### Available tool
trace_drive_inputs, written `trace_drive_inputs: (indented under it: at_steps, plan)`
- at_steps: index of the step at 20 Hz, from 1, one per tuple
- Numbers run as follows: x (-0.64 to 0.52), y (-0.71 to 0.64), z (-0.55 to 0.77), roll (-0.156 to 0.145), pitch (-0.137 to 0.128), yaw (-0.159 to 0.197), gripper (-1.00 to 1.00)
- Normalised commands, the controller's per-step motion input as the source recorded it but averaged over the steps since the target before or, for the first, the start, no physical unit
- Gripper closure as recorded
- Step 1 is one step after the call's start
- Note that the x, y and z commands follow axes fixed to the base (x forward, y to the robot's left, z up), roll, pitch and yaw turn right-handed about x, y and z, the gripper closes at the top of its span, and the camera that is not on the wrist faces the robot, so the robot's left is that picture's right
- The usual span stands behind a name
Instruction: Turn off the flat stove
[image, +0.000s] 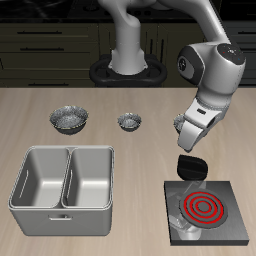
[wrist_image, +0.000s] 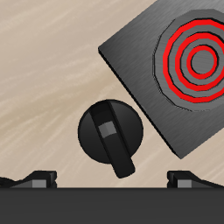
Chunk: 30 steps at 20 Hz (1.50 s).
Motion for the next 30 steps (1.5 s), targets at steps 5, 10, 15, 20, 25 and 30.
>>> trace_drive_inputs:
  at_steps: [5,10,15,20,25,30]
  plan:
    - [-0.08,-0.05,-0.21,0.006,0.021,0.051,-1.00]
    - [0.02,-0.12,-0.05,-0.010,0.009,0.000,-1.00]
    - [0.01,-0.12,-0.08,-0.012,0.008,0.001,-1.00]
    - [0.02,-0.01,-0.11,0.010,0.008,0.005,-1.00]
    - [0.06,-0.02,-0.10,0.017,0.015,-0.017,-1.00]
    - [0.03,-0.03,-0.14,0.003,0.011,0.011,-1.00]
